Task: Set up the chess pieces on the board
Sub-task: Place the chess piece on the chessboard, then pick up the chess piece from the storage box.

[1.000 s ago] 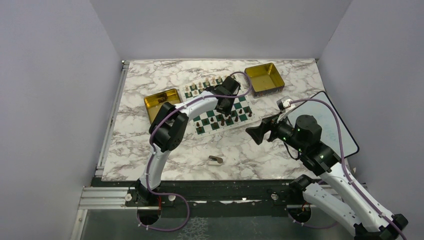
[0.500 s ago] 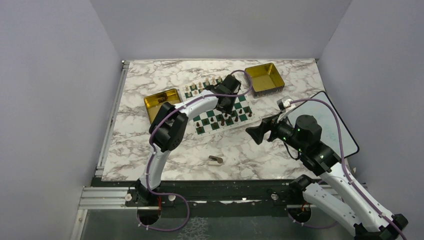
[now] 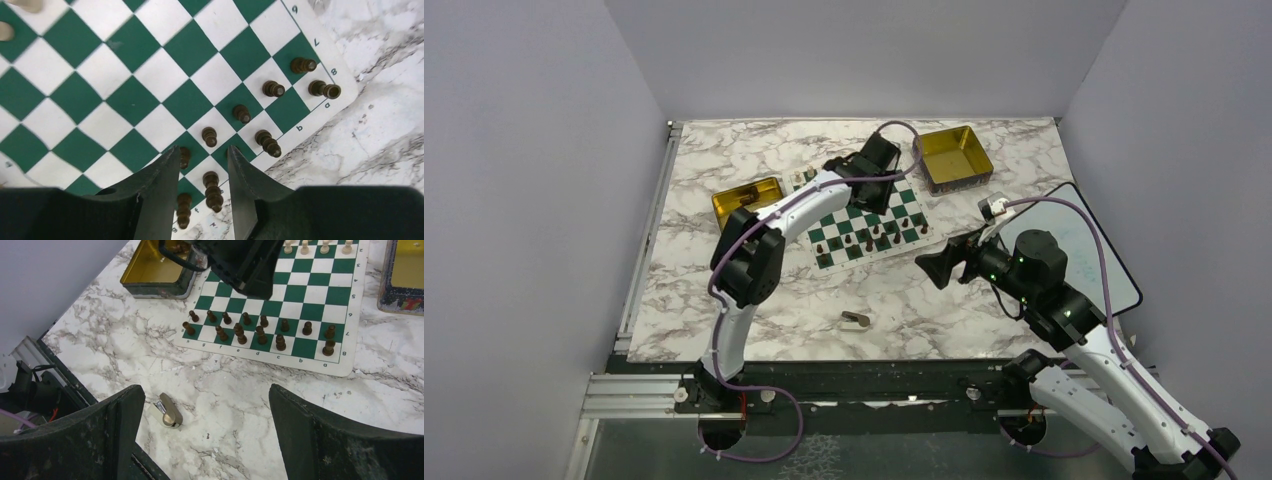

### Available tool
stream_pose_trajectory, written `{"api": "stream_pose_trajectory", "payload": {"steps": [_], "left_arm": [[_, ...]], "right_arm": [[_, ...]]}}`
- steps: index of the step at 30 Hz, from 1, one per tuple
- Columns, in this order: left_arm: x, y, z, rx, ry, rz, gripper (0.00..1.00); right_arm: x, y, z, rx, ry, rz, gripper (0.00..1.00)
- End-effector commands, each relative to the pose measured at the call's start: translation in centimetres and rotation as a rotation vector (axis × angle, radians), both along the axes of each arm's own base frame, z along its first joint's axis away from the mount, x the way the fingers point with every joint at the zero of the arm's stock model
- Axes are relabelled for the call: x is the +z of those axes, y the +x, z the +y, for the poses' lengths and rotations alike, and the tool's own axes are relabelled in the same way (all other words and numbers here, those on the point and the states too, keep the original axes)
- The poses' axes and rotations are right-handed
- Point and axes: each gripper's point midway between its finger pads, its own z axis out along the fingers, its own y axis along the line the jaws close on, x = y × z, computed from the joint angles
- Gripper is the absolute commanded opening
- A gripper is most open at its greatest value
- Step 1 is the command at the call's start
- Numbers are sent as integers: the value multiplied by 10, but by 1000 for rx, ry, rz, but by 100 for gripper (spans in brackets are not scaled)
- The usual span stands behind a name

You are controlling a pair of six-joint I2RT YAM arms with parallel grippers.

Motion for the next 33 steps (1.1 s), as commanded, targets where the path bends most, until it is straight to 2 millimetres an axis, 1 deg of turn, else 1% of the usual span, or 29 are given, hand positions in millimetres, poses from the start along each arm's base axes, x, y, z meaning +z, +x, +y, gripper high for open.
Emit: {"api": "stream_pose_trajectory", "payload": {"steps": [1, 4, 7, 9, 10, 11, 12, 14, 16, 19, 22, 25, 30, 33], "left_arm": [[76, 24, 34, 119, -61, -139, 41], [86, 34, 65, 202, -96, -152, 41], [97, 45, 100, 303, -159, -195, 41], [109, 51, 125, 373, -221, -229, 40], [110, 54, 139, 406, -241, -244, 38], [106, 57, 153, 437, -246, -247, 37], [108, 60, 172, 482, -249, -264, 37], [99, 61, 204, 558, -254, -255, 37], [88, 60, 228, 619, -272, -229, 37], [76, 55, 258, 711, -306, -241, 36], [66, 51, 282, 799, -361, -274, 35], [58, 50, 297, 801, -370, -307, 36], [35, 51, 314, 722, -176, -286, 37], [26, 53, 323, 688, -85, -286, 37]], "right_arm": [[5, 2, 0, -14, 17, -10, 100], [2, 5, 1, -25, 17, 11, 100], [1, 3, 6, 6, 14, 22, 100], [-1, 4, 7, 8, 14, 34, 100], [-1, 5, 7, 4, 13, 37, 100], [-2, 6, 7, -2, 9, 40, 100], [-3, 7, 6, -7, 3, 41, 100], [-2, 7, 4, -12, -10, 36, 100], [-2, 7, 2, -16, -19, 23, 100], [1, 7, 0, -15, -19, 1, 100], [2, 7, 0, -15, -23, -15, 100], [4, 8, -1, -15, -37, -21, 100], [4, 10, -3, -23, -51, -22, 100], [3, 10, -1, -21, -43, -27, 100]]}}
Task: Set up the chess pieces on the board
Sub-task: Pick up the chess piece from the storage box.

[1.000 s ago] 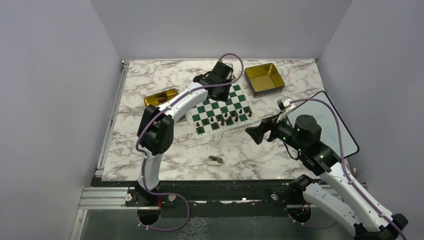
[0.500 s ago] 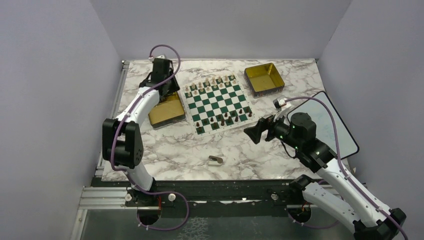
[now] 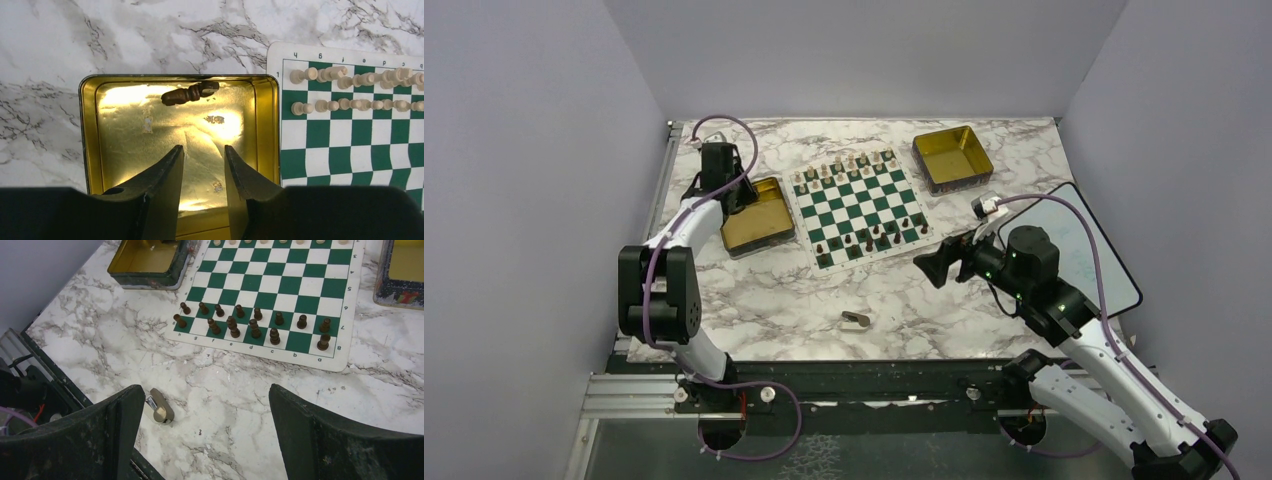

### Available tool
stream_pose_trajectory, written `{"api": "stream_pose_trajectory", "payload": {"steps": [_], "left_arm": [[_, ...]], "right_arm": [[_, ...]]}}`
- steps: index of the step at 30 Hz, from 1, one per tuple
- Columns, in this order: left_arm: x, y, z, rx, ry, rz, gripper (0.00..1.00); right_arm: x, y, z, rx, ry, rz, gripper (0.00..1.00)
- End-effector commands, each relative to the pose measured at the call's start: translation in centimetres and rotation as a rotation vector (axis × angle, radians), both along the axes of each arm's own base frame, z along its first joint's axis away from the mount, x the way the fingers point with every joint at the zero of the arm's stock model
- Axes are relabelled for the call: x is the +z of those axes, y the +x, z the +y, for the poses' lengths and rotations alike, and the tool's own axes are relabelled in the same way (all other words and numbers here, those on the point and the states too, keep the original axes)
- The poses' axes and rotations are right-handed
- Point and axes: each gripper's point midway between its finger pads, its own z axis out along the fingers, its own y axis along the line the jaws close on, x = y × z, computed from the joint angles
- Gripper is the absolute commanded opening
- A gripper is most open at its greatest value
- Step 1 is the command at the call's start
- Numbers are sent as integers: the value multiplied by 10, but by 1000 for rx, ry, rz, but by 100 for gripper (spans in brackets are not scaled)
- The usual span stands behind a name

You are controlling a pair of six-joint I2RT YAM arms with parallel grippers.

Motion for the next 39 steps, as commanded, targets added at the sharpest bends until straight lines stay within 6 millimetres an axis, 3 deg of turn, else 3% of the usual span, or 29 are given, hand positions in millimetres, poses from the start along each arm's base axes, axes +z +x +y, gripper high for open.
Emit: {"api": "stream_pose_trajectory", "payload": {"steps": [1, 6, 16, 39], "left_arm": [[1, 17, 12, -82, 160, -18, 38], [-9, 26, 10, -127, 180, 0, 43], [-31, 45, 6, -158, 209, 8, 43], [-35, 72, 1, -98, 339, -32, 34]], "right_arm": [[14, 5, -1, -16, 6, -47, 100], [12, 9, 2, -12, -7, -39, 100], [12, 15, 7, -4, -10, -25, 100], [10, 21, 8, -10, -36, -17, 100]]}}
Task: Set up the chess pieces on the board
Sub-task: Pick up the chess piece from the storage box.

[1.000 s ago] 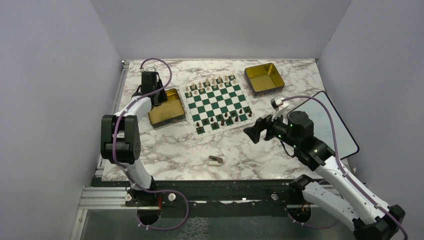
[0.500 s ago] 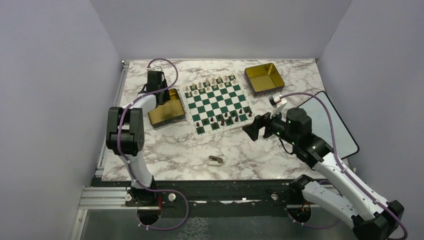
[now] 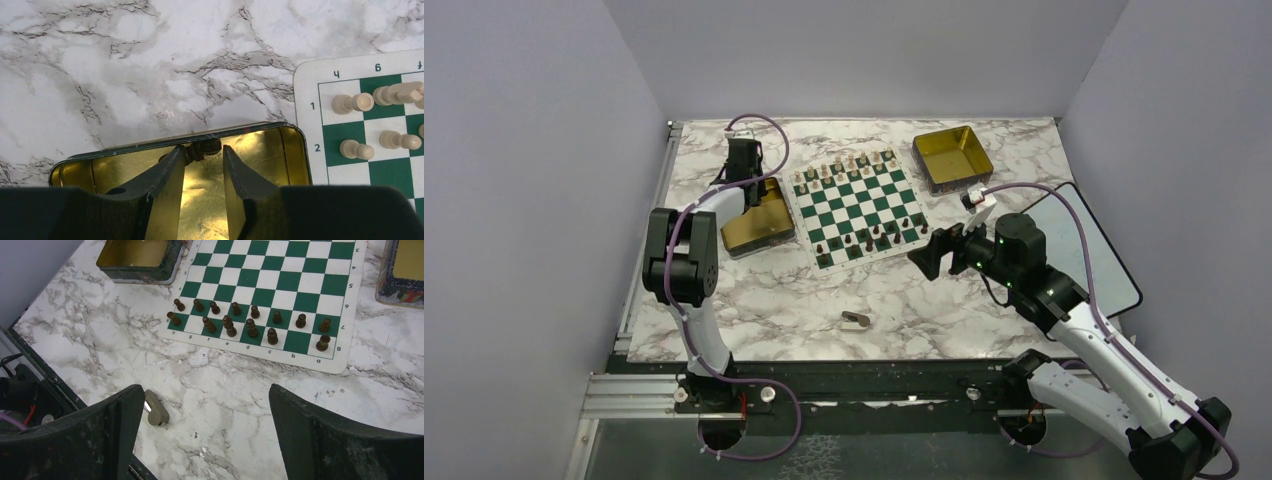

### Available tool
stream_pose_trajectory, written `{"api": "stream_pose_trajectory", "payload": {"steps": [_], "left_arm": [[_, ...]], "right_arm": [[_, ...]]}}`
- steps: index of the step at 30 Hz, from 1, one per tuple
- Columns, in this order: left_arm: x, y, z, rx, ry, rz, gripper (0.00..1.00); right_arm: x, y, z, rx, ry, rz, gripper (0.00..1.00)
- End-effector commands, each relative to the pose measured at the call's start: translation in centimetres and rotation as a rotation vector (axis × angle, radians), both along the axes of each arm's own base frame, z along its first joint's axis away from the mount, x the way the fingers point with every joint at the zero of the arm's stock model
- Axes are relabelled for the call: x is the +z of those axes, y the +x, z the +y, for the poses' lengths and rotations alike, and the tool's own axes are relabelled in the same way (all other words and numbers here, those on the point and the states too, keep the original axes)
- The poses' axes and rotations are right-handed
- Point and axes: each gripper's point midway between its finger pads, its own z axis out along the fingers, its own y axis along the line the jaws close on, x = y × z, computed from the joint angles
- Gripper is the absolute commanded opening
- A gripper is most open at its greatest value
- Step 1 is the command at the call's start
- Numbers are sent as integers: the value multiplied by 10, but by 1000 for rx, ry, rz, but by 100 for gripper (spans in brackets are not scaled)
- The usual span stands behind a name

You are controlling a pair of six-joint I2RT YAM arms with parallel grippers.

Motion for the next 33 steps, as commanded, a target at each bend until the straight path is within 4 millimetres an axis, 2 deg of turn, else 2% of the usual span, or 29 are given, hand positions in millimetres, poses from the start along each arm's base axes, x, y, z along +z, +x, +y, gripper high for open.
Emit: {"api": "stream_pose_trajectory", "payload": {"steps": [1, 17, 22, 33], "left_arm": [[11, 16, 0, 22, 29, -59, 33], [-4, 18, -5, 52, 49, -43, 32], [-8, 20, -9, 39, 65, -33, 29], [4, 15, -12, 29, 75, -40, 20]], "right_arm": [[17, 6, 0, -12, 6, -53, 100], [16, 6, -4, -19, -7, -62, 100], [9, 7, -6, -32, -19, -51, 100], [6, 10, -1, -24, -16, -34, 100]]}}
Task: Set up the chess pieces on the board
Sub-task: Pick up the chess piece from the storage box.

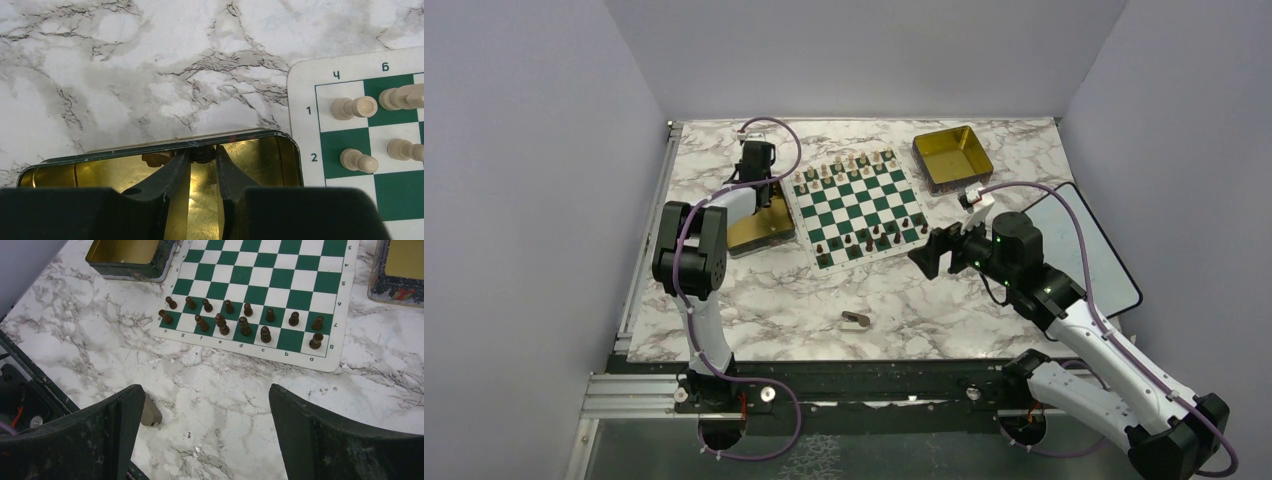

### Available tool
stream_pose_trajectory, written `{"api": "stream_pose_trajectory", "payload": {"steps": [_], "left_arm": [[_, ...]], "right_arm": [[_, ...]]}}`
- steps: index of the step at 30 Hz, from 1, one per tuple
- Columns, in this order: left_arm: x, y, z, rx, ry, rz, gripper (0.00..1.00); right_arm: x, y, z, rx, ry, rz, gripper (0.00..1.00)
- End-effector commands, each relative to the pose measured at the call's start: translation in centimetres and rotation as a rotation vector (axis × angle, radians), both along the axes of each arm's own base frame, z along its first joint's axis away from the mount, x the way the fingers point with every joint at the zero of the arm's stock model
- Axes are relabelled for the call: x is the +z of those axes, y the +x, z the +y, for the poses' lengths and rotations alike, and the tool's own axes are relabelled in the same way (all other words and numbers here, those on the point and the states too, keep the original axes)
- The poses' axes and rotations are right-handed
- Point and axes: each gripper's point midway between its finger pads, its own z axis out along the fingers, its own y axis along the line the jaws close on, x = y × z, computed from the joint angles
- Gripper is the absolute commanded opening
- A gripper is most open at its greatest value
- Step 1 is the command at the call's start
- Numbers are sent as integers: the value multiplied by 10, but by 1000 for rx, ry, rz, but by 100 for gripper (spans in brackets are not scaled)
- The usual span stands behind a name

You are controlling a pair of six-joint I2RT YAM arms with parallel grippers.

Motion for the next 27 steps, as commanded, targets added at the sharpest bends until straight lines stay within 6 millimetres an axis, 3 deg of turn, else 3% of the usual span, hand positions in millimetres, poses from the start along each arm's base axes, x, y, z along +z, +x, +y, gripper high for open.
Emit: {"api": "stream_pose_trajectory", "payload": {"steps": [1, 14, 27], "left_arm": [[20, 4, 0, 12, 15, -43, 20], [38, -21, -2, 0, -10, -26, 18], [13, -35, -8, -35, -34, 49, 18]], "right_arm": [[8, 5, 2, -9, 9, -25, 100], [9, -3, 0, -4, 36, -24, 100], [12, -11, -1, -1, 62, -9, 100]]}}
